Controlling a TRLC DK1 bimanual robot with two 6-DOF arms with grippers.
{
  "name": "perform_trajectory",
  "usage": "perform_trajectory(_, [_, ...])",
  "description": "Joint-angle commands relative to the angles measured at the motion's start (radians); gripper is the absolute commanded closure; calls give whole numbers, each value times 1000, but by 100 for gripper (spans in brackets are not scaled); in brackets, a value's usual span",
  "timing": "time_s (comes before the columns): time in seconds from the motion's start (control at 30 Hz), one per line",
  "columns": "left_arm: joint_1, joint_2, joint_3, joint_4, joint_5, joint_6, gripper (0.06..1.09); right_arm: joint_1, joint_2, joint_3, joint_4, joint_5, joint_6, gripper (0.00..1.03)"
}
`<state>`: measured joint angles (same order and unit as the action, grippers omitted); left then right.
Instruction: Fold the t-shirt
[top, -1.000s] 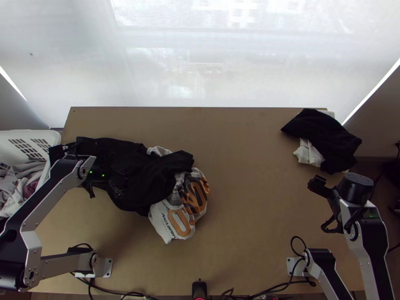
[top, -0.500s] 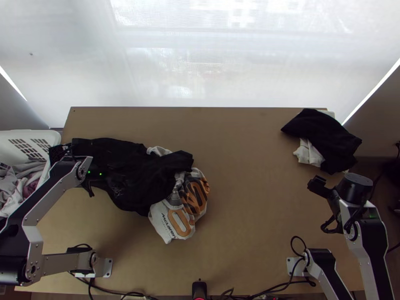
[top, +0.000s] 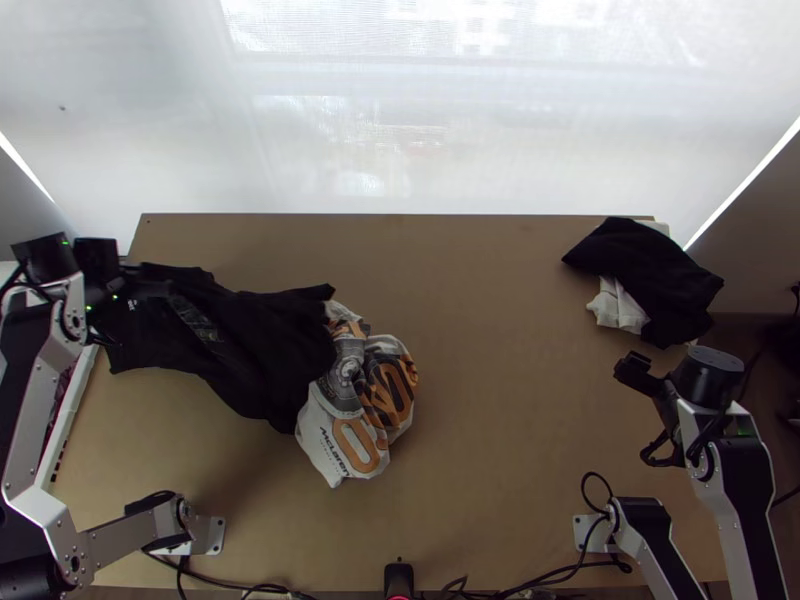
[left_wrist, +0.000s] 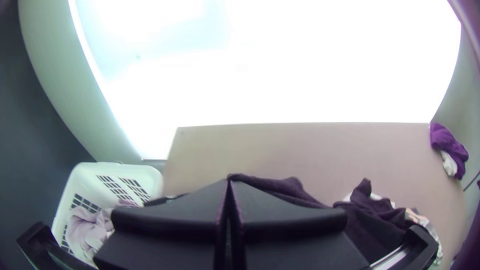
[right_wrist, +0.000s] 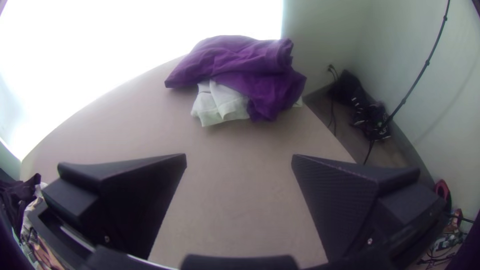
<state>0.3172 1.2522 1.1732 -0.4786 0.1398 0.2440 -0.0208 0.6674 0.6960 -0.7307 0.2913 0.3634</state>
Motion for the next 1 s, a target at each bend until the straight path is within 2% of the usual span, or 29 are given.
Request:
perform_trajectory(0.0, [255, -10, 210, 109, 0, -46, 105, 1, 1, -6, 1, 2, 3, 5])
perform_trajectory(0.2, [525, 119, 474, 166, 0, -160, 105, -1, 3, -10, 1, 2, 5, 5])
perform_trajectory(0.47, [809, 256, 695, 296, -2, -206, 105, -1, 4, -13, 2, 0, 5, 5])
perform_trajectory(0.7, [956, 325, 738, 456, -48, -198, 105, 1, 12, -13, 1, 0, 5, 5])
perform_trajectory(0.83, [993, 360, 717, 452, -49, -183, 105, 1, 14, -13, 1, -1, 5, 5])
perform_trajectory(0.97, [996, 375, 603, 443, -52, -155, 105, 1, 14, -12, 2, -3, 5, 5])
